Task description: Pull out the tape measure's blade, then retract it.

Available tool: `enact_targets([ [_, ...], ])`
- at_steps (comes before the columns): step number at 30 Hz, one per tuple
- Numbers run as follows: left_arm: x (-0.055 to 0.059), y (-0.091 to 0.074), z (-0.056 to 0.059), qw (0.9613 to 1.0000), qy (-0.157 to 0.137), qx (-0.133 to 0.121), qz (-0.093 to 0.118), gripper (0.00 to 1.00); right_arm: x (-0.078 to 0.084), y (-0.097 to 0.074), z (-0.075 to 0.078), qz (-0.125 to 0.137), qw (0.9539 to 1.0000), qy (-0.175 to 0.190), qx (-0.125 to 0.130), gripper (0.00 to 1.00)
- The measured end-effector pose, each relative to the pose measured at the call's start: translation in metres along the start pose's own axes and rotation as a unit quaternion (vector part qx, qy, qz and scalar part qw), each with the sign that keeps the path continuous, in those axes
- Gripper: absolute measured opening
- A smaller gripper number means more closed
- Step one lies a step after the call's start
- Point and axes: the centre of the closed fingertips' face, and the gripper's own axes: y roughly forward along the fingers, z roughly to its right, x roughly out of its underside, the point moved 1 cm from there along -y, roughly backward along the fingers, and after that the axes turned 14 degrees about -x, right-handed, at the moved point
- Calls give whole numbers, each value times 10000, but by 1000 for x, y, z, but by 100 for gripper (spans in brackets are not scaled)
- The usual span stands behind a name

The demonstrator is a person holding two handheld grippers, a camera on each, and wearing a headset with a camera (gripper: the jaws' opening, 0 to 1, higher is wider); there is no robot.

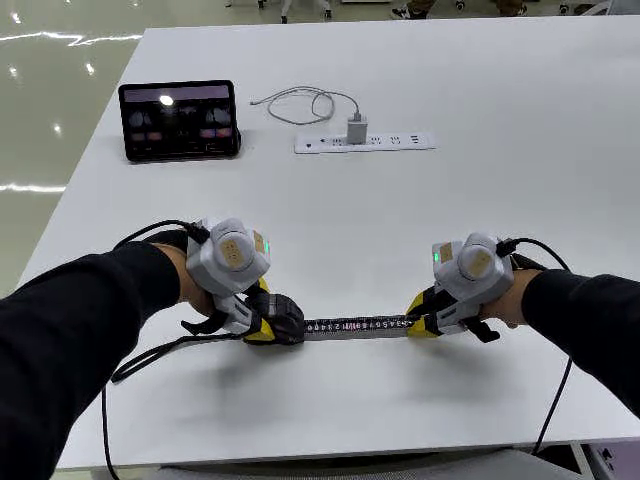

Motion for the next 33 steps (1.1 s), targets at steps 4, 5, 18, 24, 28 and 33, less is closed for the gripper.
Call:
enact_targets([
  [4,0,0,0,10000,3,4,1,30,3,-2,0,7,10000,25,9,10],
  [5,0,0,0,10000,3,5,1,30,4,-3,0,12,10000,26,10,10],
  [18,0,1,0,10000,21,15,-9,30,12,-8,0,10,10000,26,60,10],
  [24,0,1,0,10000,29,14,-11,30,16,-11,-1,16,9999,78,79,10],
  [28,-1,1,0,10000,26,14,-13,30,19,-12,0,9,9999,101,91,10],
  [33,-1,1,0,10000,24,15,-11,30,21,-13,0,-6,9999,106,99,10],
])
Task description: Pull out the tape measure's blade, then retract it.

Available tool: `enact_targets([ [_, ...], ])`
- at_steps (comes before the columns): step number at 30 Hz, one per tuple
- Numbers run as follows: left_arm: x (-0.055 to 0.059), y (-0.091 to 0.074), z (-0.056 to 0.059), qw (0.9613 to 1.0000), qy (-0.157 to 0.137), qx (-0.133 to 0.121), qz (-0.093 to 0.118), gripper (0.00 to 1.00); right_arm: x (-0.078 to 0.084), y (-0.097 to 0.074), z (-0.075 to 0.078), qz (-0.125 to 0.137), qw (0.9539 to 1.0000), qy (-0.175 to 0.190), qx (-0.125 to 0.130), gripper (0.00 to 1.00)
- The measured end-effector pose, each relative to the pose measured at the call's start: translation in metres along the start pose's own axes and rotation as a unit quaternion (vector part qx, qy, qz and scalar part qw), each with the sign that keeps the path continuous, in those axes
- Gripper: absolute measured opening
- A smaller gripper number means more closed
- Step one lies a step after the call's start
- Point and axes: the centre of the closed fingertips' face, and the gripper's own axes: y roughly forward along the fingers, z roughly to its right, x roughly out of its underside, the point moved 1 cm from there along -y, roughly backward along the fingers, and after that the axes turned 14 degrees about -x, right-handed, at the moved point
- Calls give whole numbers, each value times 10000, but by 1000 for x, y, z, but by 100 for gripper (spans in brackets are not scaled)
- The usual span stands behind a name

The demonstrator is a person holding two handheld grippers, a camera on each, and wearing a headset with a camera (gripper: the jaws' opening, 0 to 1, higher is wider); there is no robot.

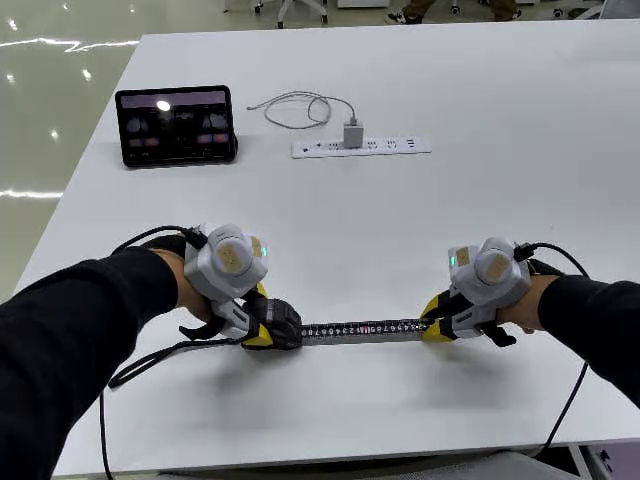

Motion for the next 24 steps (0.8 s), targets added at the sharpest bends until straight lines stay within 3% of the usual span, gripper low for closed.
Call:
enact_targets([
  [24,0,0,0,10000,-30,-14,23,30,9,-9,-1,-91,9999,48,47,10],
])
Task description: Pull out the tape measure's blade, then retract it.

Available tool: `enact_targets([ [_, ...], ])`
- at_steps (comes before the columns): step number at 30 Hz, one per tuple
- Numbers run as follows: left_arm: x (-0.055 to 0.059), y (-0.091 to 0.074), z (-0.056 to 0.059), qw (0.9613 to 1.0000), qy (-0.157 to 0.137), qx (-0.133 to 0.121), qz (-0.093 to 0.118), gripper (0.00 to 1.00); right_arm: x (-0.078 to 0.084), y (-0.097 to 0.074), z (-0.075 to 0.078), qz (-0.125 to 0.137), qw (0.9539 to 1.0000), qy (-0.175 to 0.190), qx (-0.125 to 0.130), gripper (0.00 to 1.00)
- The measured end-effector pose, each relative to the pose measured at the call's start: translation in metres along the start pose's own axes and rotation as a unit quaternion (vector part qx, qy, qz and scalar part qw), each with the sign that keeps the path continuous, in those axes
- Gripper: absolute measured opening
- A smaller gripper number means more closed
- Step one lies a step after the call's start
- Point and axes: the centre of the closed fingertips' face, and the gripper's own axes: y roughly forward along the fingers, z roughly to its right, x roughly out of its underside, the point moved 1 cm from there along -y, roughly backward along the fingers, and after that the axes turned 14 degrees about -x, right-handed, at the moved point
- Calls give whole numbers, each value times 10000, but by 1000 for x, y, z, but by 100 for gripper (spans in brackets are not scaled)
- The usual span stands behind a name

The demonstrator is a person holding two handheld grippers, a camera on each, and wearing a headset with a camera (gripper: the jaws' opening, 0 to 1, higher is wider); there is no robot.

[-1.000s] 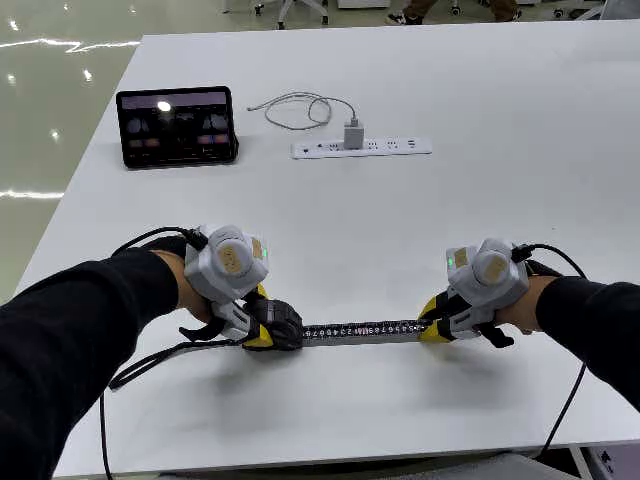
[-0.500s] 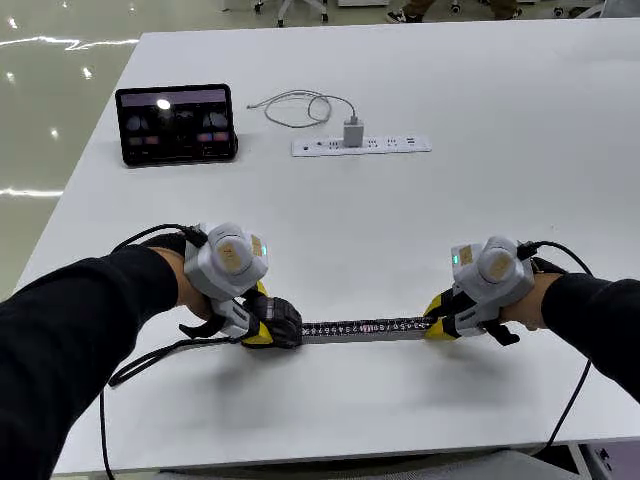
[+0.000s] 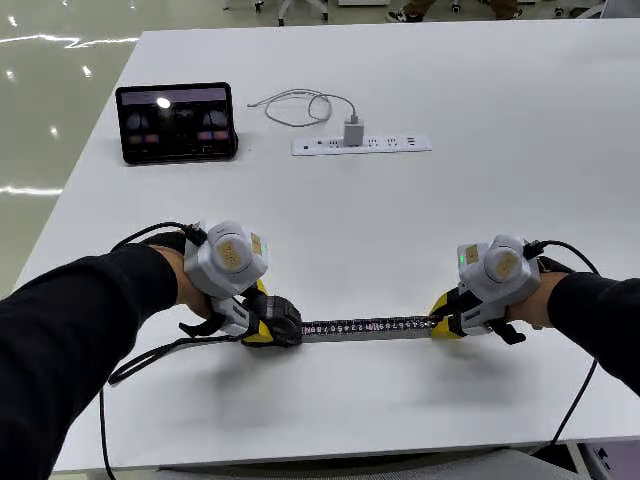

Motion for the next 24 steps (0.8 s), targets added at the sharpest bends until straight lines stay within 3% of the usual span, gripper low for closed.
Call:
enact_targets([
  [24,0,-1,0,10000,1,-1,-13,30,11,-11,-4,-57,10000,81,14,10],
])
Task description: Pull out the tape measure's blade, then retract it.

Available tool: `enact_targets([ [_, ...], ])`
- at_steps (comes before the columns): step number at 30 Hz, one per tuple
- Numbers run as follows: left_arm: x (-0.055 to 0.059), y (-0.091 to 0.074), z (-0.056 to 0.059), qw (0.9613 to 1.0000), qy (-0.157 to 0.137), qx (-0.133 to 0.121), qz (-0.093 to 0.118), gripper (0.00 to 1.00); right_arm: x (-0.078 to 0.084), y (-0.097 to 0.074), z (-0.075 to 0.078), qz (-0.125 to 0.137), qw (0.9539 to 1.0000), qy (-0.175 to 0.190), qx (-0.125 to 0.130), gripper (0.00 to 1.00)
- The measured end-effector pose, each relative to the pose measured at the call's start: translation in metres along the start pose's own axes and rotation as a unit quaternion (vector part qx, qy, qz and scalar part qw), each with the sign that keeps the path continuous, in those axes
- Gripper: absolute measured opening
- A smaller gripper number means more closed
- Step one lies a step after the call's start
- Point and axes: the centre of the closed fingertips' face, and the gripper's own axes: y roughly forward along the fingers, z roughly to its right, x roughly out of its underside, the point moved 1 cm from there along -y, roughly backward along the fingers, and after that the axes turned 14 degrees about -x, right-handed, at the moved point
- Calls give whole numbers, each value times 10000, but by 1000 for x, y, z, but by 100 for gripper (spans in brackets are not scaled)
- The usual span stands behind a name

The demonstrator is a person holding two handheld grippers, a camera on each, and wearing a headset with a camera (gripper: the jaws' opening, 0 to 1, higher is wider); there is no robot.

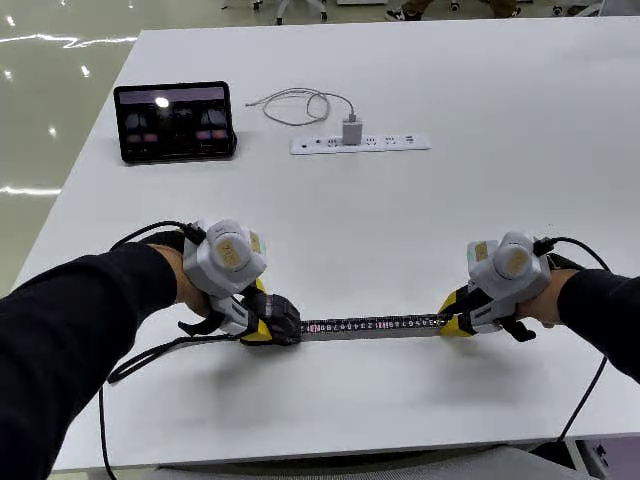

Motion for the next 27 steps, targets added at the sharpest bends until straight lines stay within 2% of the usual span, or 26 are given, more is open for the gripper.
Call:
enact_targets([
  [27,1,0,0,10000,-14,-8,19,30,9,-5,1,-53,10000,84,7,10],
])
